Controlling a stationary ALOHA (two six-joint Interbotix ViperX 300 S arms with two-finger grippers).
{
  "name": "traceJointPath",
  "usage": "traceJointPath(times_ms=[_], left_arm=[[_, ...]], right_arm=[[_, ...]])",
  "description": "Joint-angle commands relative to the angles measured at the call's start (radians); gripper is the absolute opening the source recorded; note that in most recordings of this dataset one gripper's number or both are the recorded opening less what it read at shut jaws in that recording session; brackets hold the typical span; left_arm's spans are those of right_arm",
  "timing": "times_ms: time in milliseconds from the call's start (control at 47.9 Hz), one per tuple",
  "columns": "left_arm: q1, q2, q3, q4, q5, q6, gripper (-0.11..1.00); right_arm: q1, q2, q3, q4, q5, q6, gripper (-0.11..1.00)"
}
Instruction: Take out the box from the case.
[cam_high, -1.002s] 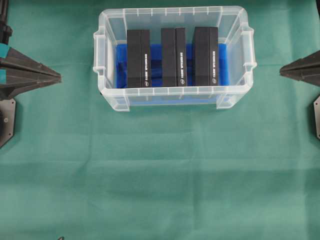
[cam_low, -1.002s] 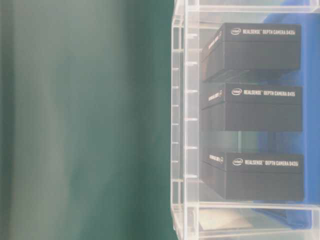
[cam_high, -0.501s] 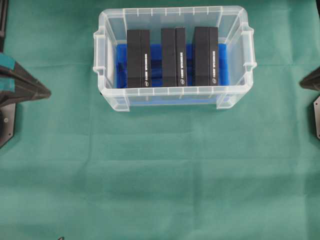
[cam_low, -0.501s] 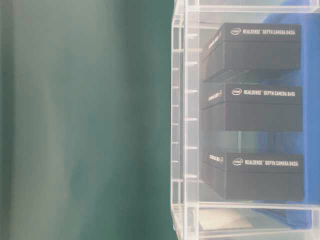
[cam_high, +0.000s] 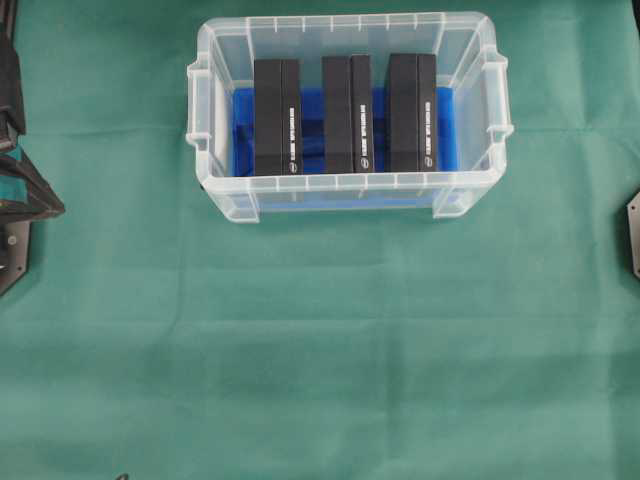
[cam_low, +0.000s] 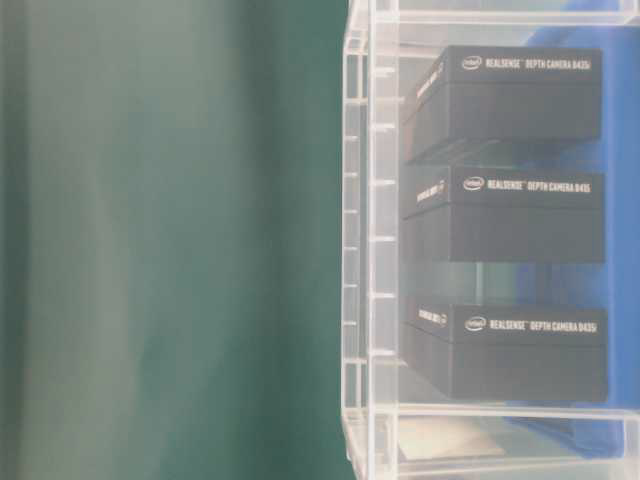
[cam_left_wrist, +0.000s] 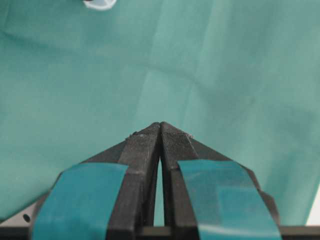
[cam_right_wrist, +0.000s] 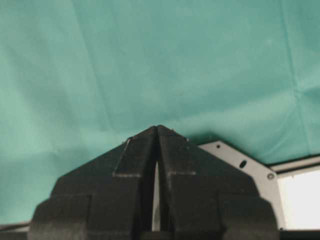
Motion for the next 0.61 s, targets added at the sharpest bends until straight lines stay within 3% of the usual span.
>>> traceJointPath(times_ms=[0, 104, 271, 459, 584], left_arm=[[-0.003, 0.0, -0.028, 0.003, 0.002, -0.008, 0.01], [-0.003, 0.0, -0.029, 0.003, 0.006, -0.029, 0.01], [-0.003, 0.002, -0.041, 0.003, 0.015, -0.086, 0.01], [-0.003, 0.006, -0.051, 0.006, 0.067, -0.293, 0.01], [-0.003, 0.011, -0.052, 0.014, 0.115, -0.505, 0.01]], right_arm=[[-0.002, 0.011, -0.028, -0.002, 0.002, 0.005, 0.0], [-0.002, 0.018, -0.028, -0.002, 0.003, 0.031, 0.0], [-0.002, 0.031, -0.028, -0.005, 0.005, 0.169, 0.0], [-0.002, 0.032, -0.028, -0.031, 0.023, 0.448, 0.0], [-0.002, 0.035, -0.029, -0.043, 0.064, 0.667, 0.0]])
